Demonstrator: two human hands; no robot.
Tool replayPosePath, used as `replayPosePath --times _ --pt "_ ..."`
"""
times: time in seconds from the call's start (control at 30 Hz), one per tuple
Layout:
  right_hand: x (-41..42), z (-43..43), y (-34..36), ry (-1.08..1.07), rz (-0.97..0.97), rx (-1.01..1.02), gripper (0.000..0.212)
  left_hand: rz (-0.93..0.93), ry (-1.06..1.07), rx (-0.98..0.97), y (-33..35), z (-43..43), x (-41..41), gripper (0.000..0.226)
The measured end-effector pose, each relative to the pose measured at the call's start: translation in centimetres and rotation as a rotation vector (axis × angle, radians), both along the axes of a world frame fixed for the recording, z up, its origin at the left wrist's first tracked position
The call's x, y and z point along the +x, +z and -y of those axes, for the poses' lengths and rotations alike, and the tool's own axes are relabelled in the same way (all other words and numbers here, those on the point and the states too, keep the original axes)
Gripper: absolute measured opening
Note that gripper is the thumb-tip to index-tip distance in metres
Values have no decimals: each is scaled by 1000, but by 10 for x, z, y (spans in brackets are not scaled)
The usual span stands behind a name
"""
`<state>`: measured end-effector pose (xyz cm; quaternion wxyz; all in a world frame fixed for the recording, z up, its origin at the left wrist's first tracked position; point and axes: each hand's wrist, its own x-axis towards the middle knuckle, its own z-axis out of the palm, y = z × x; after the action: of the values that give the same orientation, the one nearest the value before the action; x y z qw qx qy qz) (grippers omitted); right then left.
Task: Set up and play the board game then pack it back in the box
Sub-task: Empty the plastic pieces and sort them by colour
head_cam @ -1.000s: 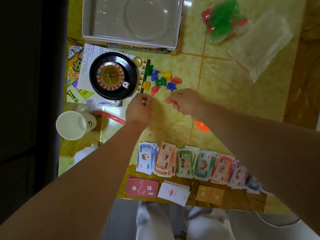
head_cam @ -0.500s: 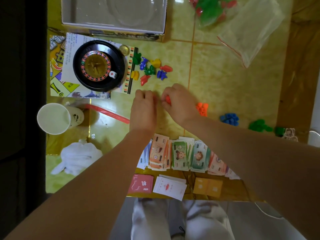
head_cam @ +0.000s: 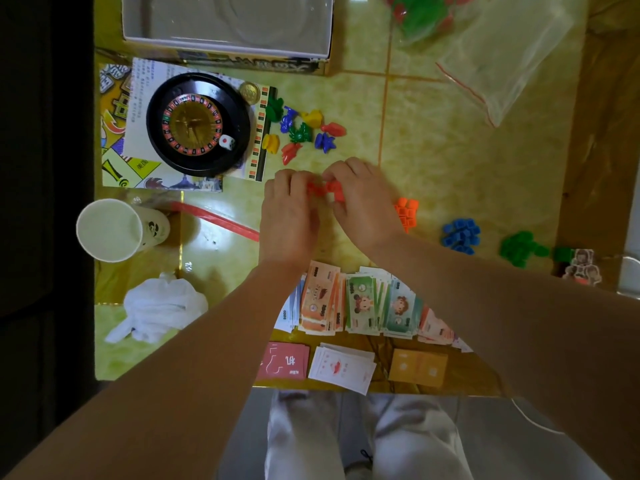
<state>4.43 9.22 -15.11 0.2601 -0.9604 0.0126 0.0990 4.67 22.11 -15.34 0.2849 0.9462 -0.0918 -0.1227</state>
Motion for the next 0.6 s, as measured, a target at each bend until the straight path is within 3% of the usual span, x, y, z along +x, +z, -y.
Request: replayPosePath --times 0.27,0.47,0.6 --pt "-1 5 14 -19 -68 61 44 -36 13 -17 14 -15 -5 42" --pt "0 6 12 -90 -197 27 56 -235 222 55 17 -22 -6 53" --pt "0 0 8 -124 -258 49 52 -322 216 -73 13 -15 -5 44"
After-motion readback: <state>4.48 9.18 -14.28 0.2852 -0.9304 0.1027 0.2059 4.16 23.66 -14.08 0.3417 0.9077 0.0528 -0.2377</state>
